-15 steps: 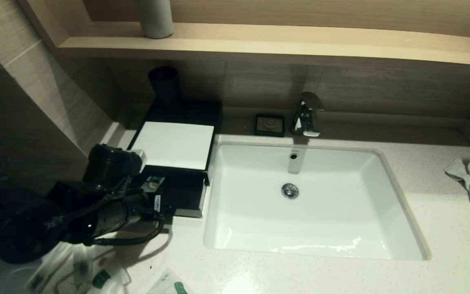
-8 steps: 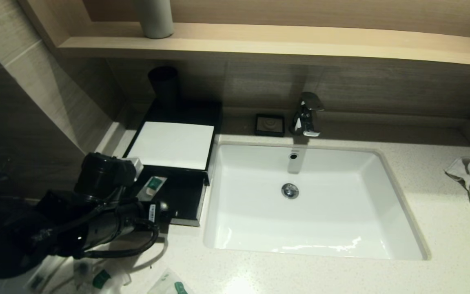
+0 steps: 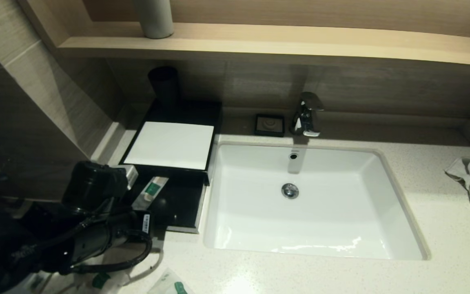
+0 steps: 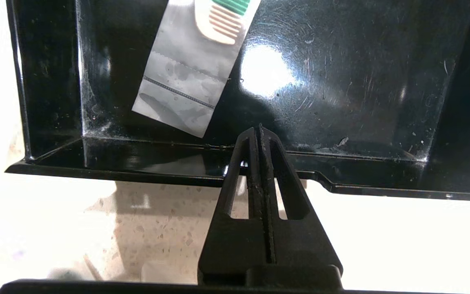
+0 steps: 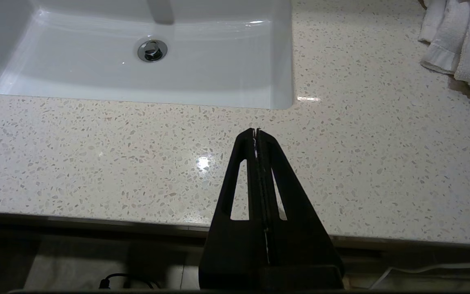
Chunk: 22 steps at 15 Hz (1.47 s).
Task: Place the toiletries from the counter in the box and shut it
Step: Open the drawer
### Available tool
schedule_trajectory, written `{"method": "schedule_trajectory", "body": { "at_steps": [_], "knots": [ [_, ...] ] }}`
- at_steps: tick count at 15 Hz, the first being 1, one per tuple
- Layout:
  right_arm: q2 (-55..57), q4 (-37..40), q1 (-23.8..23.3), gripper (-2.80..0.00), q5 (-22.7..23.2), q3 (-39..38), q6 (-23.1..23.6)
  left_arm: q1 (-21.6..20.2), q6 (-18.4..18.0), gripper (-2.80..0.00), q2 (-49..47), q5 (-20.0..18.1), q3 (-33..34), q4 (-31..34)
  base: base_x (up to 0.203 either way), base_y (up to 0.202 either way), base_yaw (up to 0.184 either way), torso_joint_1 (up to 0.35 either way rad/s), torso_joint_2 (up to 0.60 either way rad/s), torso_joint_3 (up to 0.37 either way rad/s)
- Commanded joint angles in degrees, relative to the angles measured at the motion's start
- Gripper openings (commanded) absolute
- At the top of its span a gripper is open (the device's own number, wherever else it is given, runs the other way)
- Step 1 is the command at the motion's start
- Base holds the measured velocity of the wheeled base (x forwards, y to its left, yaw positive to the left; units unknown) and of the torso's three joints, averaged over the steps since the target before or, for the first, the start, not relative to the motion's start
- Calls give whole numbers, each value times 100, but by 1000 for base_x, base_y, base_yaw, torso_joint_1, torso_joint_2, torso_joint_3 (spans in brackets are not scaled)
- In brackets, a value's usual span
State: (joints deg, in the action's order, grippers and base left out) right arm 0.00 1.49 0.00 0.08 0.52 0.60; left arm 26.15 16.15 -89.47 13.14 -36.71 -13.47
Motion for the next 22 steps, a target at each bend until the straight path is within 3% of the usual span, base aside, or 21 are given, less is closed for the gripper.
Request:
{"method": "schedule_trajectory", "body": {
  "at_steps": [1, 16, 22],
  "knots": [
    [0, 1, 0, -280, 1, 0, 2, 4, 11, -280, 89, 4, 94, -6, 0, 0, 0, 0, 0, 0],
    [0, 1, 0, -280, 1, 0, 2, 92, -32, -280, 773, 16, 217, 55, 0, 0, 0, 0, 0, 0],
    [0, 1, 0, -280, 1, 0, 2, 901, -54, -280, 1352, -7, 125, 562, 0, 0, 0, 0, 0, 0]
  ]
}}
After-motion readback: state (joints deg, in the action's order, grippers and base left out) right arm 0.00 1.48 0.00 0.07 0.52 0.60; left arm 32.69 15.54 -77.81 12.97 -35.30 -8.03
